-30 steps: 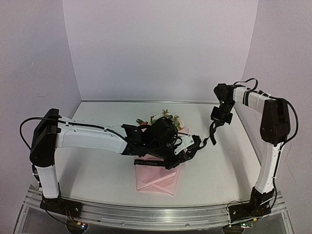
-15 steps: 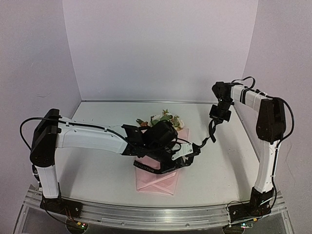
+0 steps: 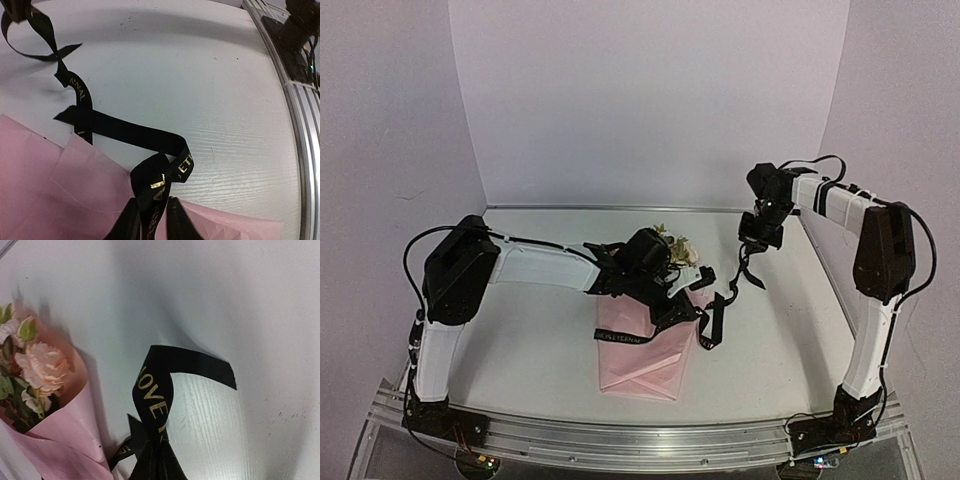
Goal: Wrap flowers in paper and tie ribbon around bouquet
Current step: Place the left side of the ribbon on the folded bouquet.
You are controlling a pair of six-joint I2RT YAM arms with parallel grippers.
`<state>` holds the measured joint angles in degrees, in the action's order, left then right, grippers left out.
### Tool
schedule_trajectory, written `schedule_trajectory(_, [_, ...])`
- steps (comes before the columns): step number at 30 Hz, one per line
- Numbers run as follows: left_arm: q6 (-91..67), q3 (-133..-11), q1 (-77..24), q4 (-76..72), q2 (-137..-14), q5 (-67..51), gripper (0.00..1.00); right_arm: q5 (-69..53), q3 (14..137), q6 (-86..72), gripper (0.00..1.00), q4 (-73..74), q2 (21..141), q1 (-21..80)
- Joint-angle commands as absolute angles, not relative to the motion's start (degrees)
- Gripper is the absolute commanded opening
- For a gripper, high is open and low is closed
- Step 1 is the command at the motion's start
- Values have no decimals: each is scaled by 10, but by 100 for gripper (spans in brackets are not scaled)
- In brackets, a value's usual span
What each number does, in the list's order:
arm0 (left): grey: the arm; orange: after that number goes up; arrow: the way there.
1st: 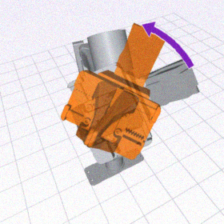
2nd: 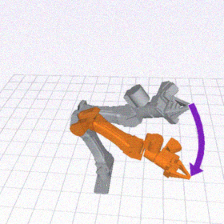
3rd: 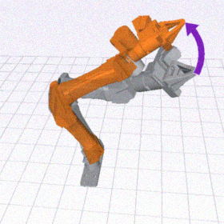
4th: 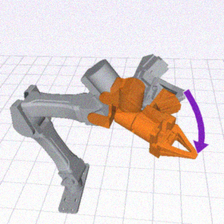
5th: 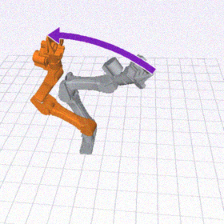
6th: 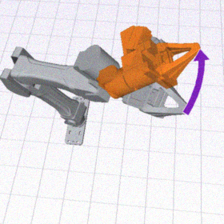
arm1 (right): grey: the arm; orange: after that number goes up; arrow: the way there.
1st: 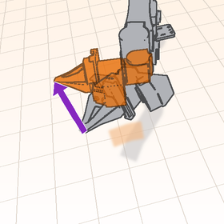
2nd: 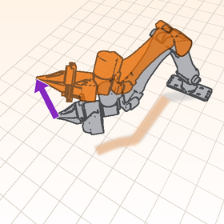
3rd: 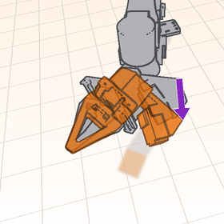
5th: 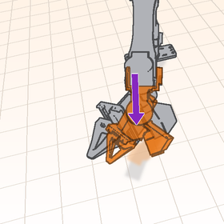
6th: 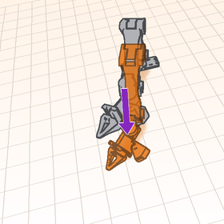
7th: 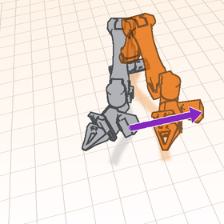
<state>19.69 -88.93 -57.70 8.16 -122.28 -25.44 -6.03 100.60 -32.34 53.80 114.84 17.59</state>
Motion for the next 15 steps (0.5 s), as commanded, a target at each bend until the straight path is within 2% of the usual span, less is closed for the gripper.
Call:
schedule_trajectory(1, [128, -940, -580, 80, -1225, -269, 33, -97, 1000, -292, 3, 506, 1099, 200])
schedule_trajectory(4, [39, -874, -562, -13, -1173, -242, 54, -115, 988, -264, 4, 493, 1085, 216])
schedule_trajectory(8, [-79, -784, -530, -98, -1082, -209, 69, -149, 952, -239, 5, 445, 1052, 230])
schedule_trajectory(15, [-213, -608, -458, -81, -940, -141, 72, -267, 887, -203, 11, 381, 981, 288])
